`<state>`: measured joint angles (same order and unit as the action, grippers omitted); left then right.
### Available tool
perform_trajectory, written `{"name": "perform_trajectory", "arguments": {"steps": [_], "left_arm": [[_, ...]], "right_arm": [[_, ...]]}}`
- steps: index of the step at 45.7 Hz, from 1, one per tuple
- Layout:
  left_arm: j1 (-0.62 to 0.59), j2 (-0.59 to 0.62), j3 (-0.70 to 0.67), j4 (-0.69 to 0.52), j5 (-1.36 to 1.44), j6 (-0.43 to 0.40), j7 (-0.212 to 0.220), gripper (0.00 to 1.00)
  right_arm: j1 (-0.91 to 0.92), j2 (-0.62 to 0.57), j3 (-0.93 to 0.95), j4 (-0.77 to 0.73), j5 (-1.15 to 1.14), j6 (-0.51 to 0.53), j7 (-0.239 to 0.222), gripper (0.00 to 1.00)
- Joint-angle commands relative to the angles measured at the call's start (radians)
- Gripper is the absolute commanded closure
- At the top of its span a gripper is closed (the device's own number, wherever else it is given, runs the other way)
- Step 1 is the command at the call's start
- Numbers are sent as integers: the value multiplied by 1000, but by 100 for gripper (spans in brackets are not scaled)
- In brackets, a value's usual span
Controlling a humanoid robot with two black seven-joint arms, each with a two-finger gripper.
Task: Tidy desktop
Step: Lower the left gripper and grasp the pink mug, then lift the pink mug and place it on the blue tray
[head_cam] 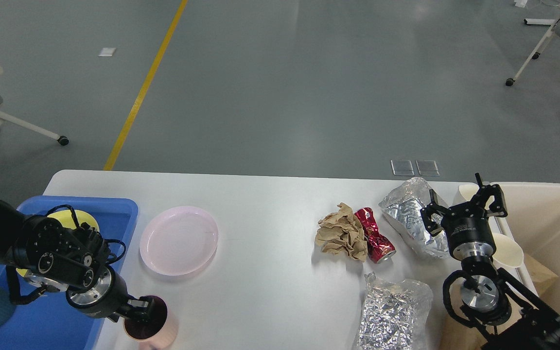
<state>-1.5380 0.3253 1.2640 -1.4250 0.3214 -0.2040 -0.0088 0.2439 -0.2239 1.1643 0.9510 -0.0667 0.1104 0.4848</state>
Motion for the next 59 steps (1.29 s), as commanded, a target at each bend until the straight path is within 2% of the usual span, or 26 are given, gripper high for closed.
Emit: {"name": "perform_trajectory", "arguments": {"steps": [1, 5, 9, 18, 33, 40, 47, 54, 59], "left_arm": [[6, 0, -9, 0, -1, 2, 1, 62], [18, 1, -25, 0, -2, 2, 1, 78], [16, 5, -26, 0, -4, -2, 1, 88], [18, 3, -21, -2, -9, -5, 3, 100], [-24, 17, -11, -11, -10, -44, -5, 100], [-120, 43, 8, -18, -24, -144, -11, 100], [-255, 49, 46, -51, -67, -255, -16, 100], [-461, 54, 97, -135, -123, -331, -22, 100], [-629, 38, 162, -181, -182, -414, -85, 100]], "right_arm": [[0, 0, 0, -1, 1, 0, 0, 0], [0, 0, 0, 0, -1, 0, 0, 0], [0, 0, 0, 0, -1, 0, 0, 0], [0, 0, 0, -1, 1, 0, 0, 0], [0, 0, 0, 0, -1, 0, 0, 0], [0, 0, 0, -1, -1, 0, 0, 0], [0, 0, 0, -1, -1, 0, 0, 0], [0, 0, 0, -1, 1, 0, 0, 0], [0, 0, 0, -1, 1, 0, 0, 0]]}}
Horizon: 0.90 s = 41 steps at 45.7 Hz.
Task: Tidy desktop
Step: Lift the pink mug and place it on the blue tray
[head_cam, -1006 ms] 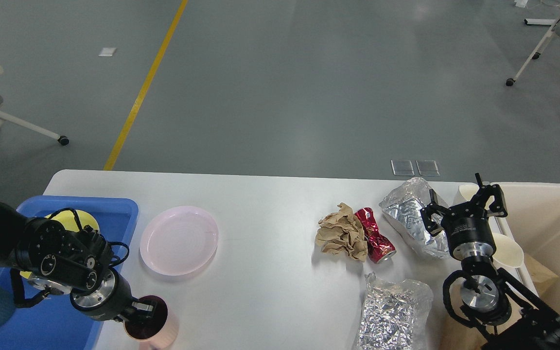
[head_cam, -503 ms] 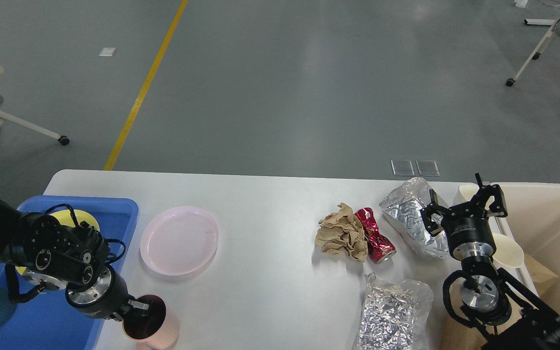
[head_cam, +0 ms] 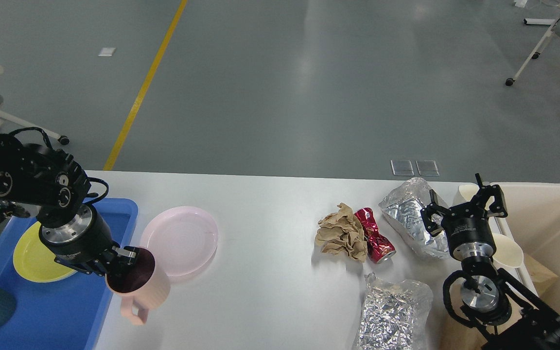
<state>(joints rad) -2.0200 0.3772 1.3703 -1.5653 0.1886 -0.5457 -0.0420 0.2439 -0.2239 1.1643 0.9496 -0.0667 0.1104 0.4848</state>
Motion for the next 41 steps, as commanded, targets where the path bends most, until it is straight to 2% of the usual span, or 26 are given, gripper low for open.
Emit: {"name": "perform_trajectory", "arguments": {"steps": [1, 8, 13, 28, 36, 41], "left_arm": [[-175, -18, 67, -44, -57, -92, -65, 100], [-353, -54, 134, -61, -74, -238, -160, 100], [-410, -54, 182, -59, -72, -278, -206, 100], [-347, -31, 216, -39, -48, -283, -211, 100], [-238, 78, 208, 56, 44, -269, -210, 100], [-128, 130, 190, 151, 89, -257, -213, 100]], "right_arm": [[0, 0, 0, 0, 1, 0, 0, 0], [0, 0, 0, 1, 1, 0, 0, 0], [0, 0, 0, 1, 1, 0, 0, 0], [0, 0, 0, 1, 1, 0, 0, 0], [0, 0, 0, 1, 1, 0, 0, 0], [0, 0, 0, 1, -1, 0, 0, 0]]}}
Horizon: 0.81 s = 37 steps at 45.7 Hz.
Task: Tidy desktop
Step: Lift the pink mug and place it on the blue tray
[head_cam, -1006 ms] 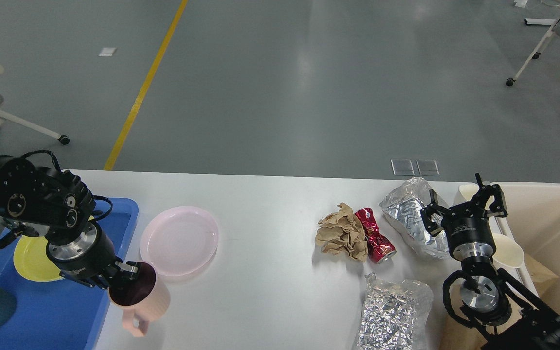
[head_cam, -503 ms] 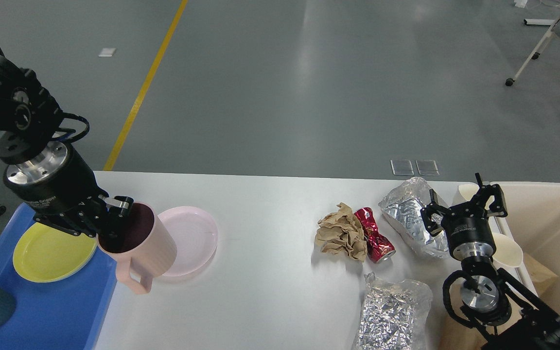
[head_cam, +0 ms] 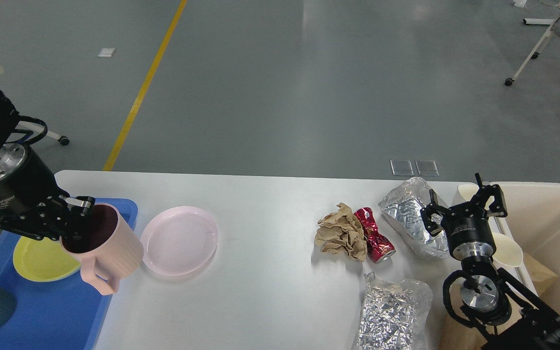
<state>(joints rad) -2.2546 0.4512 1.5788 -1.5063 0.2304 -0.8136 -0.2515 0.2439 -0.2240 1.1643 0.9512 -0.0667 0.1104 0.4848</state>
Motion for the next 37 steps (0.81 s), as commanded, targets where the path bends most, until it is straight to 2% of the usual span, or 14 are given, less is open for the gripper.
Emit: {"name": "perform_trajectory", "arguments": {"steps": [1, 11, 15, 21, 26, 31, 37], "left_arm": [[131, 64, -25, 116, 50, 11, -3, 100], [429, 129, -124, 363, 112, 13, -5, 100], [567, 190, -215, 464, 177, 13, -6, 100], [671, 213, -279, 517, 234, 17, -14, 100], [721, 216, -283, 551, 257, 31, -60, 100], [756, 245, -272, 570, 299, 85, -115, 100], [820, 261, -287, 597, 314, 136, -132, 100]], "right_arm": [[0, 0, 0, 0, -1, 0, 0, 0], [0, 0, 0, 0, -1, 0, 0, 0], [0, 0, 0, 0, -1, 0, 0, 0], [0, 0, 0, 0, -1, 0, 0, 0], [0, 0, 0, -2, -1, 0, 0, 0], [0, 0, 0, -2, -1, 0, 0, 0], [0, 0, 0, 0, -1, 0, 0, 0]]}}
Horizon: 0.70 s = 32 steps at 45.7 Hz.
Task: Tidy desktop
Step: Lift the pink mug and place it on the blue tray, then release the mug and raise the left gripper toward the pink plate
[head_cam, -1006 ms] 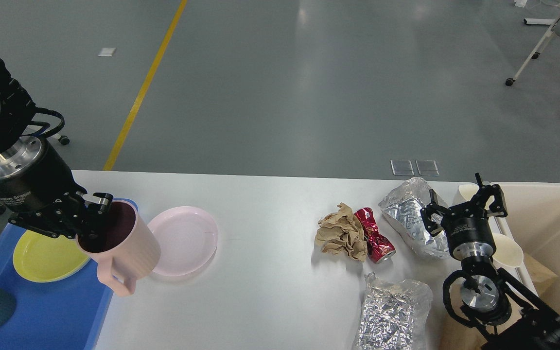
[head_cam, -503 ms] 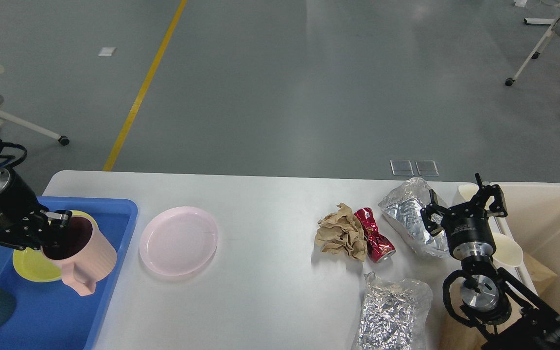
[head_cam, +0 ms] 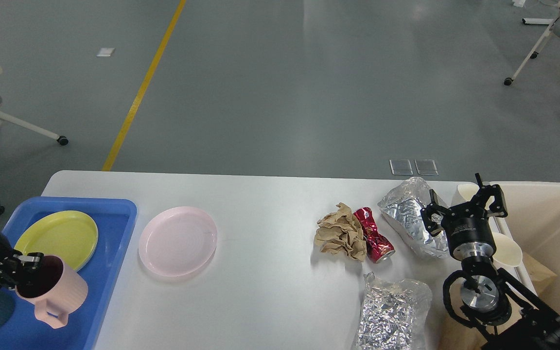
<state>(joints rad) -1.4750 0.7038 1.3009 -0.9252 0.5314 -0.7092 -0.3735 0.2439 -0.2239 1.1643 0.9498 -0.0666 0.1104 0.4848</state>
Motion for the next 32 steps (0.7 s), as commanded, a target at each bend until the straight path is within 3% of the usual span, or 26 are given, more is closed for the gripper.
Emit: {"name": "perform_trajectory", "arguments": {"steps": [1, 27, 30, 32], "left_arm": [[44, 8, -9, 17, 16, 33, -8, 100], [148, 5, -65, 39, 22, 99, 10, 98], [150, 5, -66, 39, 18, 108, 10, 89], [150, 9, -66, 39, 1, 120, 8, 69]], "right_arm": [[0, 0, 0, 0, -1, 0, 0, 0], [0, 0, 0, 1, -1, 0, 0, 0], [0, 0, 0, 1, 1, 0, 0, 0], [0, 0, 0, 1, 1, 0, 0, 0]]}}
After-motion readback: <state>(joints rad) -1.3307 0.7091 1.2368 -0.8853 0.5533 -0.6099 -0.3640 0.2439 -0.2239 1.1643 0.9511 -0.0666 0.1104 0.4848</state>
